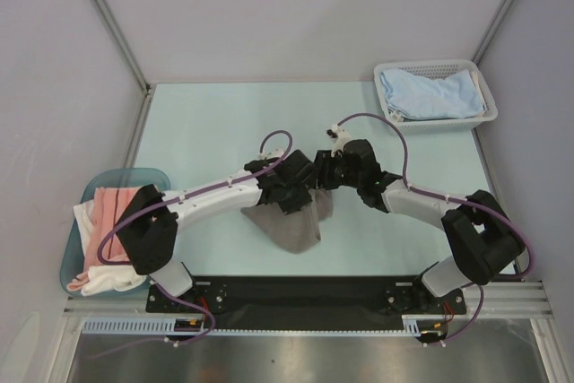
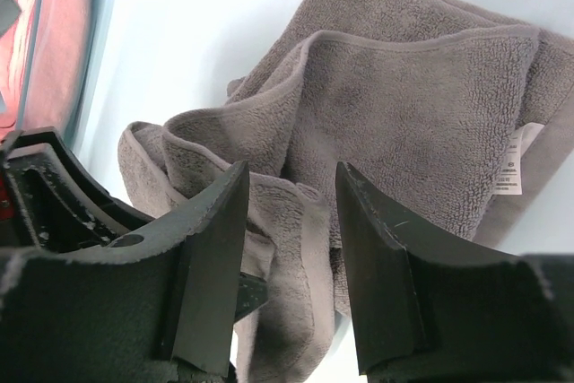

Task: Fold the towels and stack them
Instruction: Flatten out the crumpled towel

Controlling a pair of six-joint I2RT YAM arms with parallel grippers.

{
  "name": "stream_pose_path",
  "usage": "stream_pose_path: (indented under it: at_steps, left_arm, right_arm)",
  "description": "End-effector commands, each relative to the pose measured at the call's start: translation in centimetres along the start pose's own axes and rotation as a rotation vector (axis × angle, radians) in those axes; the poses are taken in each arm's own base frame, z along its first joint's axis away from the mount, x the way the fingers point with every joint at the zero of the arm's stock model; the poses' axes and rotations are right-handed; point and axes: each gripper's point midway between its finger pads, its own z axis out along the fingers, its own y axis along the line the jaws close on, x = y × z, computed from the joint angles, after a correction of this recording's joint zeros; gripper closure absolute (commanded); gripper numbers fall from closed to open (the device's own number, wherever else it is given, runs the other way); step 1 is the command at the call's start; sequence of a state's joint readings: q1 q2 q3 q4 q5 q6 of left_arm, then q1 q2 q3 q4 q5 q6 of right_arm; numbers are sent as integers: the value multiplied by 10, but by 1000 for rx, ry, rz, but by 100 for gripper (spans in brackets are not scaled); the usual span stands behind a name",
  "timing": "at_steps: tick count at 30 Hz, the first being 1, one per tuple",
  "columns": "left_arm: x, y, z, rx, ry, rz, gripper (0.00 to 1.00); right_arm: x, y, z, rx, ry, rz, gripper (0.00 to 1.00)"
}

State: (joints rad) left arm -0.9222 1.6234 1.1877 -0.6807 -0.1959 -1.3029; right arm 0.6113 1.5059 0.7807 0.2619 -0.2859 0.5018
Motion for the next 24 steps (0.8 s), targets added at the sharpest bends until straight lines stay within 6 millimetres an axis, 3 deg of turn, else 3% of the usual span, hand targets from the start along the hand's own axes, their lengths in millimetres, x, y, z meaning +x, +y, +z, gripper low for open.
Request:
stream_pose_path:
  at_steps: [1, 5, 11, 24]
  left_arm:
    - [-1, -6, -9, 38, -8, 10, 66]
    - [-3, -2, -13, 57, -14, 10, 83]
    - [-7, 10, -22, 82, -23, -11, 100]
    - [-17, 27, -34, 117, -56, -36, 100]
  right_arm:
    - [-2, 4, 1, -25, -14, -6, 51]
    - [-1, 4, 0, -22, -9, -7, 52]
    - [-1, 4, -6, -18, -15, -10, 51]
    - [6, 14, -10, -85, -6, -16, 51]
